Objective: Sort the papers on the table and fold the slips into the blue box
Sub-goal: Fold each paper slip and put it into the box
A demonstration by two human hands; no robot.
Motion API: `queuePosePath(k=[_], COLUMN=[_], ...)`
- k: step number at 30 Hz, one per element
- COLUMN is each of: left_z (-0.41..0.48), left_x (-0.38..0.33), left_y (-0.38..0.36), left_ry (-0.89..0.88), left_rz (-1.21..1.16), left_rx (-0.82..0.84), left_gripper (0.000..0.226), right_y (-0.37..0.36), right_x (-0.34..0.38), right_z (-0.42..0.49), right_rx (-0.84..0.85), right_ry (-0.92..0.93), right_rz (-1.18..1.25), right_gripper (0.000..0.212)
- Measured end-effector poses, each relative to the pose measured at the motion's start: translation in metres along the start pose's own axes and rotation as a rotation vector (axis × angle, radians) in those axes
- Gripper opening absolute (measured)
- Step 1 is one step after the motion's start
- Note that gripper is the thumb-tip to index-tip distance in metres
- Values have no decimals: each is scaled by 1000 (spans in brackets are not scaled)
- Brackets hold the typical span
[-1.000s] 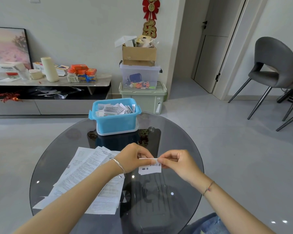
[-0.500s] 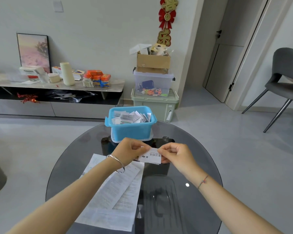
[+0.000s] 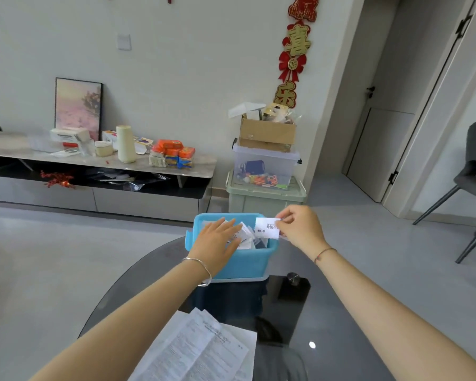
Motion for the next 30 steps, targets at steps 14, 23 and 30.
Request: queuePosePath(k=[14, 23, 30], left_z=[17, 15, -49], left_x=[8, 13, 16], left_y=[-21, -7, -8], left_ry=[-17, -9, -54], left_rz=[110, -44, -118], left_rx=[118, -5, -155], left_gripper=[45, 56, 74], right_y=[-60, -39, -33], right_x=[0, -9, -25], right_z=[22, 5, -89], right_rx=[31, 41, -12], right_ry=[187, 263, 63], right_rz=[-671, -435, 200], right_gripper=[18, 17, 15])
Point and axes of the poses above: each hand's wrist, its own z-axis towards the middle knuckle, its own y-axis out of the back of the hand, x = y × z, the point moved 3 cm from there along z, towards the middle knuckle, and after that the axes turned 1 degree about y, right-handed, at the moved point
